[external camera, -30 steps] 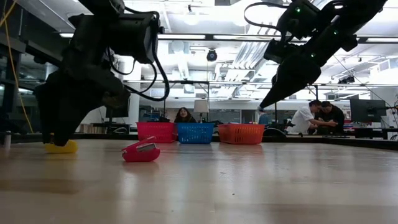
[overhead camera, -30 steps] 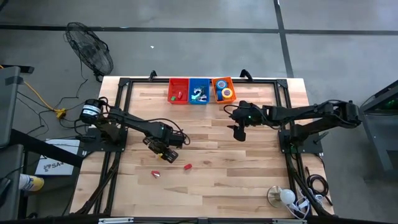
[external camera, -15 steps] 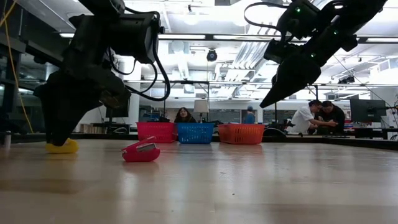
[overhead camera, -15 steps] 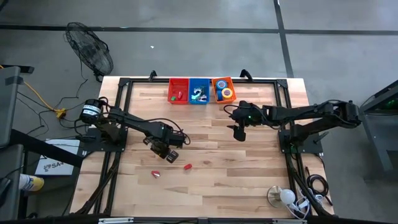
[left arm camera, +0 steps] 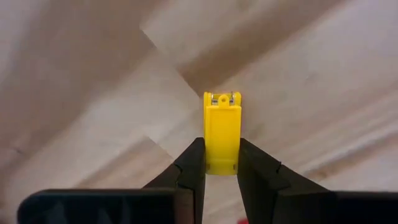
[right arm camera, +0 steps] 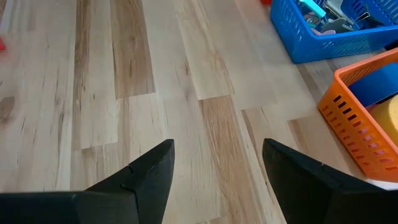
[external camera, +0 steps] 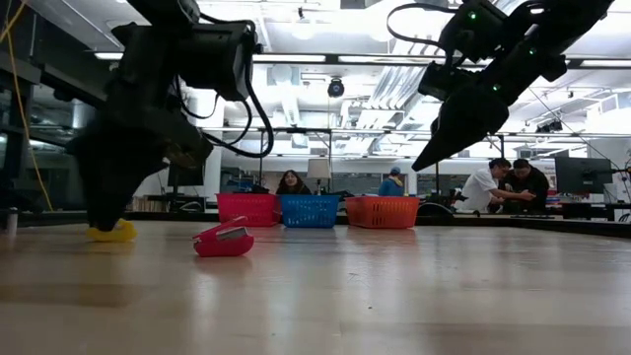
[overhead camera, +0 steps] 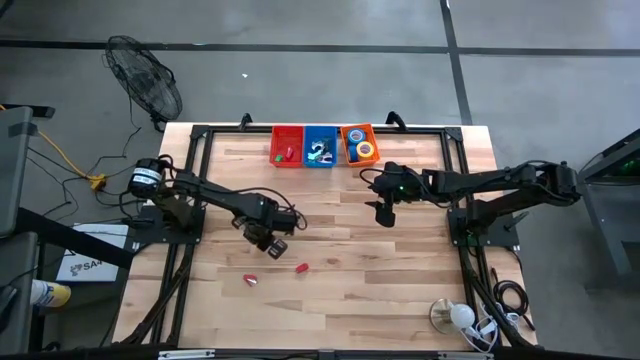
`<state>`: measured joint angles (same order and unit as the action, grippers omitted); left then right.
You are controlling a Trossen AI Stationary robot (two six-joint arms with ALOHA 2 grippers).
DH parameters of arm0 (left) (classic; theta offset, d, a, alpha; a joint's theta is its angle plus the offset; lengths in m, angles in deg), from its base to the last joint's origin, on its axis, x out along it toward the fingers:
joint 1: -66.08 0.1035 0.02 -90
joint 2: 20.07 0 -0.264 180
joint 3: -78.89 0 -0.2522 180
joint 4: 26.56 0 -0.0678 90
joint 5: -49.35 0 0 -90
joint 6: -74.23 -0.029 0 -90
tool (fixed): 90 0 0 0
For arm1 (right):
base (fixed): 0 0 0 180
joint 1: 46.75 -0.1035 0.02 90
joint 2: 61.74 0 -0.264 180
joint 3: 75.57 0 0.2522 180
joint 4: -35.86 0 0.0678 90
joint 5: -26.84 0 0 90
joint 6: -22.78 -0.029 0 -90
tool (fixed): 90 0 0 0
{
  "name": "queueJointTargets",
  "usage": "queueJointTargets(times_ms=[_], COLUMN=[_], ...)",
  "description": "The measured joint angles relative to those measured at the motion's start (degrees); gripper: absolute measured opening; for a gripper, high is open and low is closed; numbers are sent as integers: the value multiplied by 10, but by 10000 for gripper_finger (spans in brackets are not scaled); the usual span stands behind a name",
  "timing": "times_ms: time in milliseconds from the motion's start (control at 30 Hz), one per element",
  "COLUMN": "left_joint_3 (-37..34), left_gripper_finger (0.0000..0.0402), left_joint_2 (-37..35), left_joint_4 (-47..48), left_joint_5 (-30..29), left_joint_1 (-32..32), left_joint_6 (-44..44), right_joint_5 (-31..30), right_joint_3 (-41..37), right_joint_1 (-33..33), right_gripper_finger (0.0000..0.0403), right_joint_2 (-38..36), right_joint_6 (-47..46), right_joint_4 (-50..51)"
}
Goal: Pick and place Stapler, Stapler remover, tape
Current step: Put the yellow stapler into the red bin
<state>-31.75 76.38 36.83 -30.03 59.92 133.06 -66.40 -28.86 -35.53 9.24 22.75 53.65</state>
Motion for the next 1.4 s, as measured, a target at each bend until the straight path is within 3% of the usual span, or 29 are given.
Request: queueJointTargets(times_ms=[200,600,1000,1400], left_joint_3=[26,167,184,184], left_gripper_finger=[68,68,68,68], left_joint_2=[1,1,1,37], left_joint_4=[2,77,-13,-92], left_joint_5=[-68,-216,-209,-184], left_joint_1=[44,161,314,402], left_joint_6=[-53,-205,-312,-348], right_joint_5=[-3,-4,-4,-5], right_joint_3=[0,0,0,0], right_joint_1=[0,0,0,0], right_gripper_finger=[236,236,236,236], right_joint_2=[0,0,0,0], right_joint_6=[0,0,1,1], right_joint_4=[0,0,0,-1])
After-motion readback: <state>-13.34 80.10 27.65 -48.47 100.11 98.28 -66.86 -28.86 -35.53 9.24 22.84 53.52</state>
